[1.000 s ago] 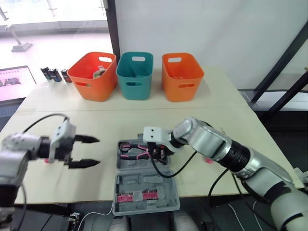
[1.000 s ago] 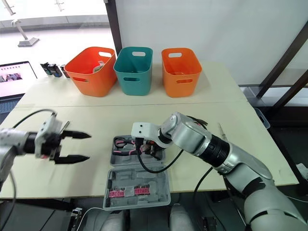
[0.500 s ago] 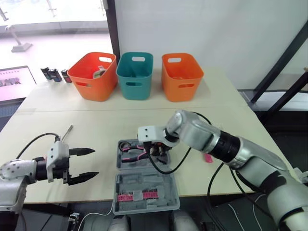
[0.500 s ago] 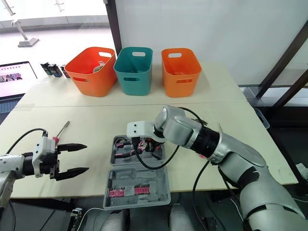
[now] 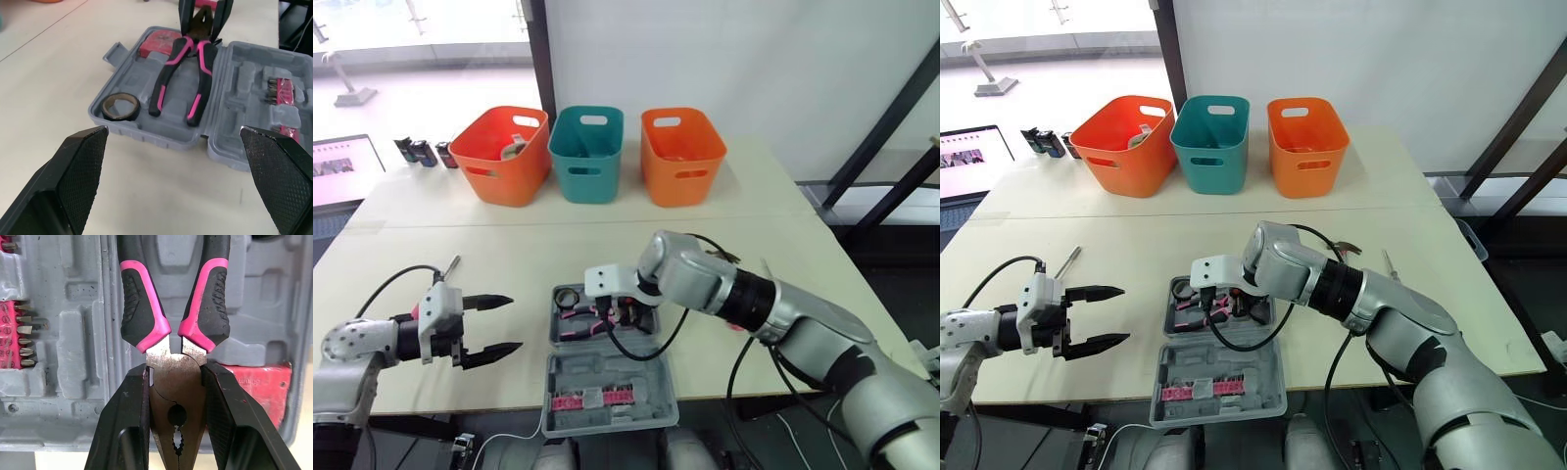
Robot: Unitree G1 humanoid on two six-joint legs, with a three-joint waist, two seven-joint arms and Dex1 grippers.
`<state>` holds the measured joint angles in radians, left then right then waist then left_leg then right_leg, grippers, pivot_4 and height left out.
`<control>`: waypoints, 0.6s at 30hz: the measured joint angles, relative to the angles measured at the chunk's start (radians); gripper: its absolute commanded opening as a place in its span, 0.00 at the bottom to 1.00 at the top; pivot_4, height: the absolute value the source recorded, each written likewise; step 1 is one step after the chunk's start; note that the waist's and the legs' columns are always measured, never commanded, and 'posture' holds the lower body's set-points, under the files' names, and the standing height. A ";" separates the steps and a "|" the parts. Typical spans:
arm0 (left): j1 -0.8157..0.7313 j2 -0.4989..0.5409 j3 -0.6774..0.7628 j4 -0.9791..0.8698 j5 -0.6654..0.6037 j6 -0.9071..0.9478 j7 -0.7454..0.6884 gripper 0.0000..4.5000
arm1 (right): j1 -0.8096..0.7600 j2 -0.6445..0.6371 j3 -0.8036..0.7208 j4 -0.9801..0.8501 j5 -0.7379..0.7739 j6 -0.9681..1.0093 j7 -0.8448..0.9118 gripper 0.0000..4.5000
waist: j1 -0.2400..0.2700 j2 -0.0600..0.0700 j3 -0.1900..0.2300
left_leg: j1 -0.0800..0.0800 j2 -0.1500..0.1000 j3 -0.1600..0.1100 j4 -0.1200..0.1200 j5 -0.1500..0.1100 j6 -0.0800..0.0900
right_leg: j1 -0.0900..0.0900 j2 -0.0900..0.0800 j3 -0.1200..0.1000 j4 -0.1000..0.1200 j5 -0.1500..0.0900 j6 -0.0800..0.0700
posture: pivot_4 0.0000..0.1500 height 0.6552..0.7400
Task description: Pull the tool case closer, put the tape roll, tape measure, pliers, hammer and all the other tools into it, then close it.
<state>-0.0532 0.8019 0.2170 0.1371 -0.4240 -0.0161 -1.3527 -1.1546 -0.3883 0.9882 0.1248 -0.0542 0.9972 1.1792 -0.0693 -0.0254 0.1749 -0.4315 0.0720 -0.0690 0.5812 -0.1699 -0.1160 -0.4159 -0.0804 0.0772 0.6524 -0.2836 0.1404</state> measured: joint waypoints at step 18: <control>-0.001 0.000 -0.006 -0.001 0.000 0.002 0.026 1.00 | -0.005 0.119 -0.012 0.170 -0.041 -0.058 -0.015 0.22 | 0.000 0.000 0.000 | 0.000 0.000 0.000 0.000 0.000 0.000 | 0.000 0.000 0.000 0.000 0.000 0.000 | 1.00 1.00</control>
<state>-0.0544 0.8022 0.2113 0.1362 -0.4240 -0.0141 -1.3266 -1.1594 -0.2698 0.9766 0.2950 -0.0954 0.9390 1.1641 -0.0694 -0.0255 0.1748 -0.4314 0.0721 -0.0690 0.5810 -0.1699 -0.1161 -0.4162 -0.0803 0.0772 0.6528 -0.2835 0.1404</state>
